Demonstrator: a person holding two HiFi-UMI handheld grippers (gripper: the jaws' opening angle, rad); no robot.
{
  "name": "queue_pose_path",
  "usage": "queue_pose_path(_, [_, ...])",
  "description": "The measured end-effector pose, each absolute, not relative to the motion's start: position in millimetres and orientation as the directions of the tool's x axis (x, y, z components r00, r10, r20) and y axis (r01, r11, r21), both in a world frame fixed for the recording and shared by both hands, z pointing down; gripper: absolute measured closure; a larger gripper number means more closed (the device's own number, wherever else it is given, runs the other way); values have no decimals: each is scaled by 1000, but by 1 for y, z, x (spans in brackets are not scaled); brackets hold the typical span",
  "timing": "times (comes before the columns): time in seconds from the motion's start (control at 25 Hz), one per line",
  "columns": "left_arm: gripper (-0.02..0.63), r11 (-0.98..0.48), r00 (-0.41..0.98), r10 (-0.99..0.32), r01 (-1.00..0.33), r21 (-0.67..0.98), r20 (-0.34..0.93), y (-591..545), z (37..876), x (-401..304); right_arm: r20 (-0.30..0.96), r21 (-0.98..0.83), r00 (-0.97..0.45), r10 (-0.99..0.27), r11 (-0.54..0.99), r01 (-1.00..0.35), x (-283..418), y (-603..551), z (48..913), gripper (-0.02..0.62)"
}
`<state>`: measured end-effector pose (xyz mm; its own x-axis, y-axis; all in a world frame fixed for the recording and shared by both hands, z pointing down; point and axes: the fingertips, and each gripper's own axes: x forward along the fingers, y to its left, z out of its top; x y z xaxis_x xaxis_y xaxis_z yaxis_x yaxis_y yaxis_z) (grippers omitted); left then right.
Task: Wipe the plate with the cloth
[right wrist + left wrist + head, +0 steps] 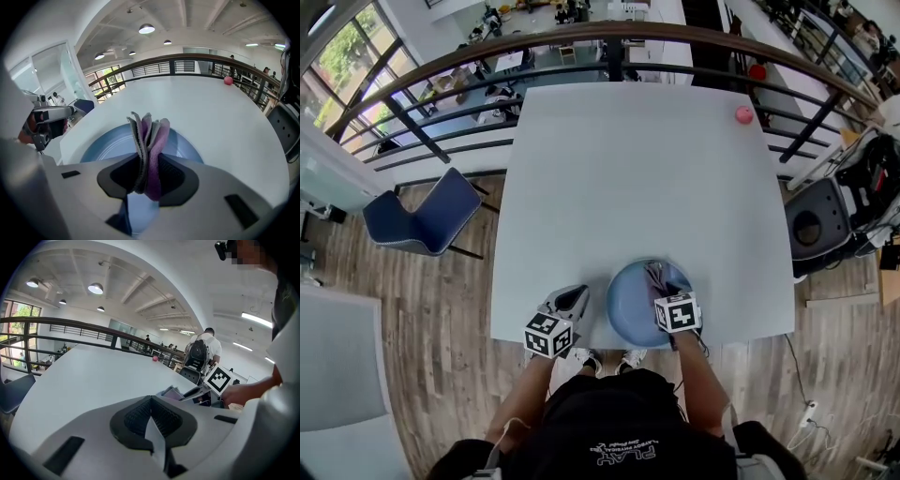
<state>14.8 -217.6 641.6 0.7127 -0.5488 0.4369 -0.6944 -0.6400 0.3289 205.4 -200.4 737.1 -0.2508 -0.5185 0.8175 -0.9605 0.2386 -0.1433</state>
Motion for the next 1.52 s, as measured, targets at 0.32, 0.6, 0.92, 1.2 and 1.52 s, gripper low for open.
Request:
queue_pose_path(0.32, [594,-663,730,-530,-674,326,431,-214,634,19,820,-137,-213,-532,179,-974,220,-194,736,476])
queue_pose_path(0.6, [594,-686,735,-518,-663,301,438,-209,632,16,827,-144,-181,-533,110,-983,234,-184,739,476])
queue_pose_path(0.92, [594,-687,736,-524,-663,297,429,-203,628,4,796,-138,-206,-569,162,-977,191,-181,720,476])
queue_pose_path(1.2, [594,-689,734,-534,-665,287,420,-202,619,-12,788,-179,-324,-523,309,-934,110,-176,714,476])
queue_pose_path(1.52, [594,-679,731,-529,-669,300,432,-204,623,-26,810,-161,-329,-486,355,-921,83,-181,725,476])
